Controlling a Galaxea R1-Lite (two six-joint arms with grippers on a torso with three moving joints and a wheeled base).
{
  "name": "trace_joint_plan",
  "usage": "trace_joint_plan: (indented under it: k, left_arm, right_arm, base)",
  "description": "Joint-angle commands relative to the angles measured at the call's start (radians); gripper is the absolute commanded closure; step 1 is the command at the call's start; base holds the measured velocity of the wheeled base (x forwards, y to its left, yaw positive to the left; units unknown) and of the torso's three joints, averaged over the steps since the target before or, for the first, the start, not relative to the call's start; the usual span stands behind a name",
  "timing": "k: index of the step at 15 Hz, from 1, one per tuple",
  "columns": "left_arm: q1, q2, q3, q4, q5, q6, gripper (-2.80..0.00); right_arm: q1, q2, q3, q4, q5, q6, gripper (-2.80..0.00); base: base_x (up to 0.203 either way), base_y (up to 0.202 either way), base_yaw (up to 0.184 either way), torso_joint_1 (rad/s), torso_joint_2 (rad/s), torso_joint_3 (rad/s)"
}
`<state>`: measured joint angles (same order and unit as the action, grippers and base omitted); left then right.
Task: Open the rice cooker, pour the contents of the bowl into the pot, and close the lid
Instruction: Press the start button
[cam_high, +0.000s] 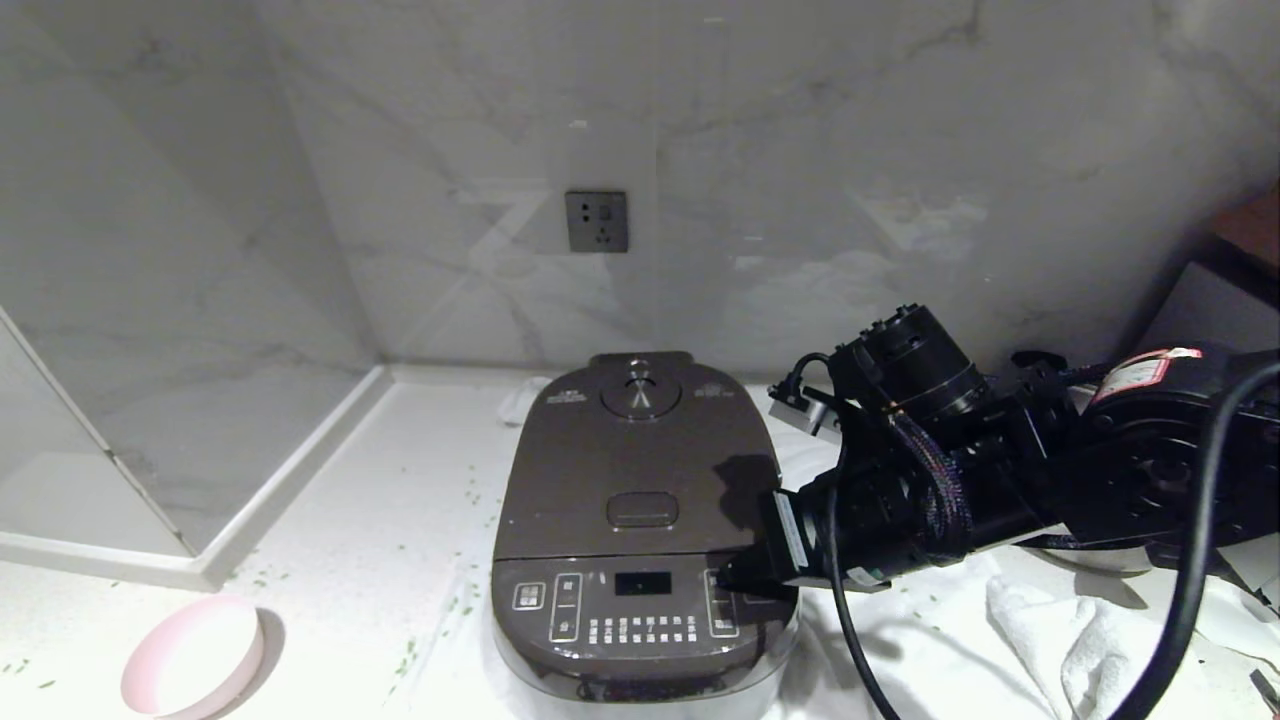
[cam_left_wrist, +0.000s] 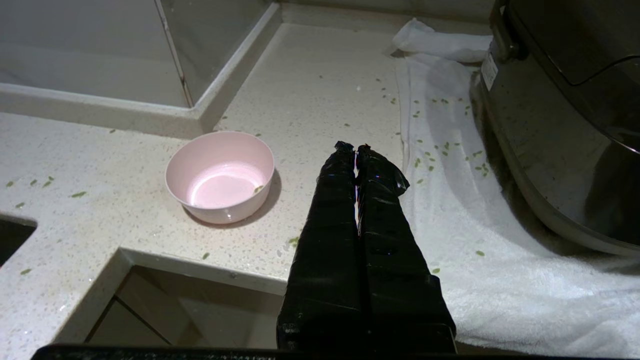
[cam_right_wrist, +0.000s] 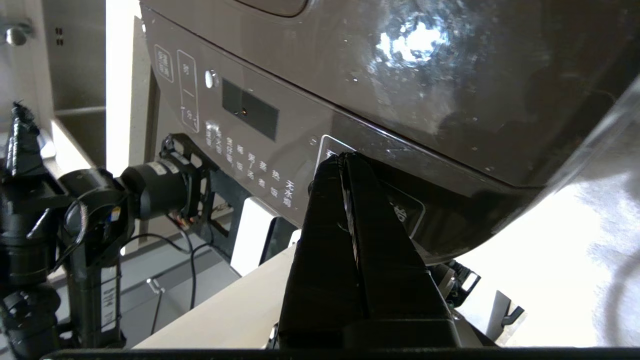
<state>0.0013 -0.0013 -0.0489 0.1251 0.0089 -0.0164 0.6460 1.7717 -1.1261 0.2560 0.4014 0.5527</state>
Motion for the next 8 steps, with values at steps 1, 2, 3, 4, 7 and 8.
trace_joint_plan:
  k: [1,2,3,4,7,8]
  left_arm:
    - [0.000,-0.002,0.000,0.001,0.000,0.000,0.00]
    - [0.000,-0.002,0.000,0.001,0.000,0.000,0.00]
    - [0.000,-0.002,0.000,0.001,0.000,0.000,0.00]
    - [0.000,-0.002,0.000,-0.001,0.000,0.000,0.00]
    - [0.000,-0.002,0.000,0.001,0.000,0.000,0.00]
    - [0.000,-0.002,0.000,0.001,0.000,0.000,0.00]
  right_arm:
    - [-0.002,-0.007,0.005,0.005,-0.004,0.003,0.00]
    - [-0.002,-0.010,0.007,0.005,-0.004,0.003,0.00]
    - [-0.005,-0.012,0.014,0.005,-0.005,0.001,0.00]
    - [-0.006,-0.013,0.016,0.005,-0.006,0.001,0.00]
    - [-0.006,-0.023,0.022,0.006,-0.004,0.001,0.00]
    - [-0.006,-0.028,0.026,0.006,-0.004,0.001,0.00]
  base:
    - [0.000,0.000,0.000,0.000,0.00,0.000]
    - [0.000,0.000,0.000,0.000,0.00,0.000]
    - [0.000,0.000,0.000,0.000,0.00,0.000]
    - [0.000,0.000,0.000,0.000,0.00,0.000]
    - [0.000,0.000,0.000,0.000,0.00,0.000]
    - [0.000,0.000,0.000,0.000,0.00,0.000]
